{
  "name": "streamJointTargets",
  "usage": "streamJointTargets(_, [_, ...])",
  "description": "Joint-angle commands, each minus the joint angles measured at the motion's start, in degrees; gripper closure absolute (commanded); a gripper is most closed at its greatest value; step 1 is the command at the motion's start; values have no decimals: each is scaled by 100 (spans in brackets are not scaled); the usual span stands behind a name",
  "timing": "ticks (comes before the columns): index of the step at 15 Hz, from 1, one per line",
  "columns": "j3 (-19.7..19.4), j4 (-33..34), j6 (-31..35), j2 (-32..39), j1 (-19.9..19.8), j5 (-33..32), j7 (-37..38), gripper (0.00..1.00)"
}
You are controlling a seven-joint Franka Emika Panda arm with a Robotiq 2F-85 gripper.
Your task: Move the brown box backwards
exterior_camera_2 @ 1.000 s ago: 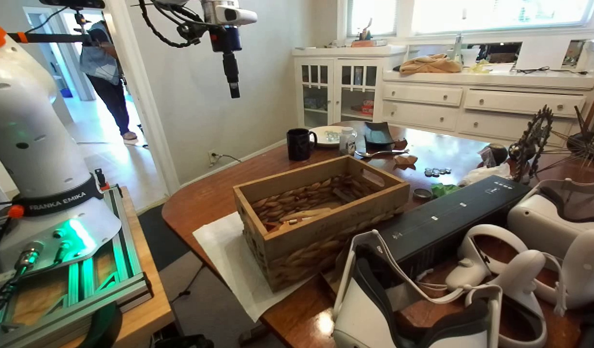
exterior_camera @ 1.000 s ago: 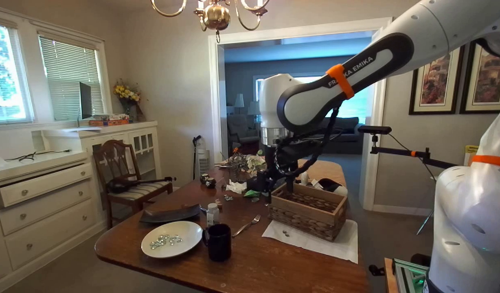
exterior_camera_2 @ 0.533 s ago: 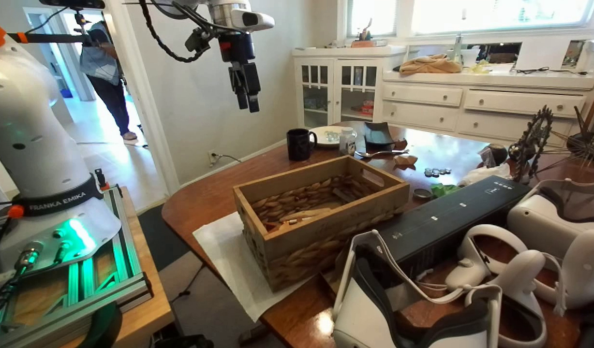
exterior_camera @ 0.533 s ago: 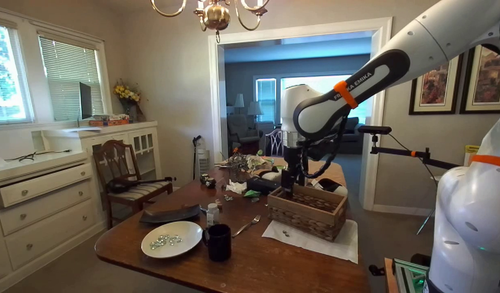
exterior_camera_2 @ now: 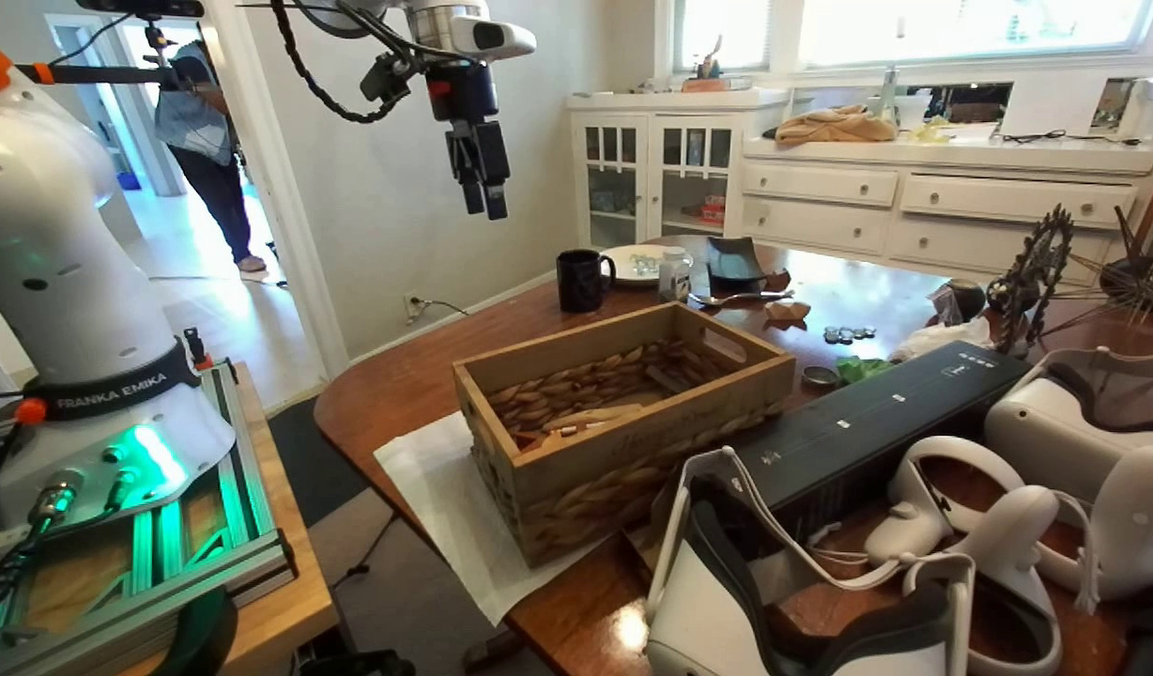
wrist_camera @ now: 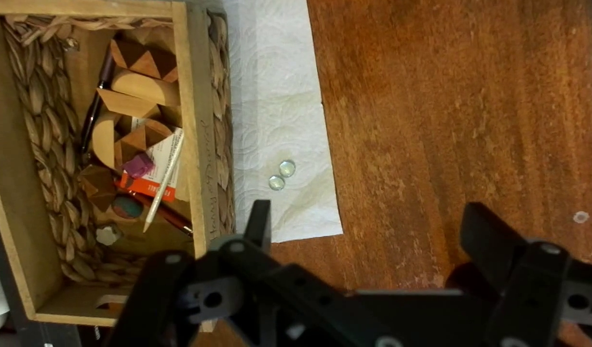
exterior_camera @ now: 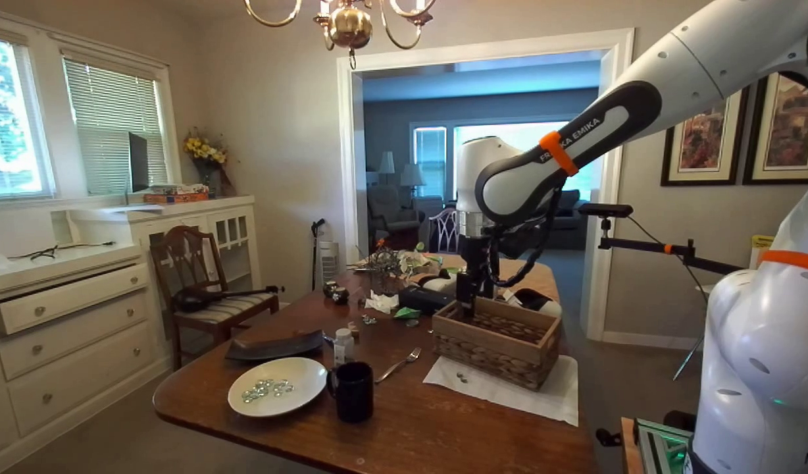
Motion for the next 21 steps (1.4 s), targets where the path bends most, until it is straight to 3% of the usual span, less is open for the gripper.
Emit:
streamJointTargets(1, [-261,101,241,373,-386,-498,-181,0])
streamJointTargets(5, [-738,260,677,950,-757,-1113,-745,0])
streamJointTargets(8, [-988,494,930,1470,-815,-1038,-1106,0])
streamJointTargets(15, [-897,1350,1097,2860,-637,-684,-878,0])
streamJointTargets(20, [-783,1786,1036,3471,-524,-281,-694,0])
streamJointTargets(21, [-767,1796,1072,3528,-504,-214,-655,25])
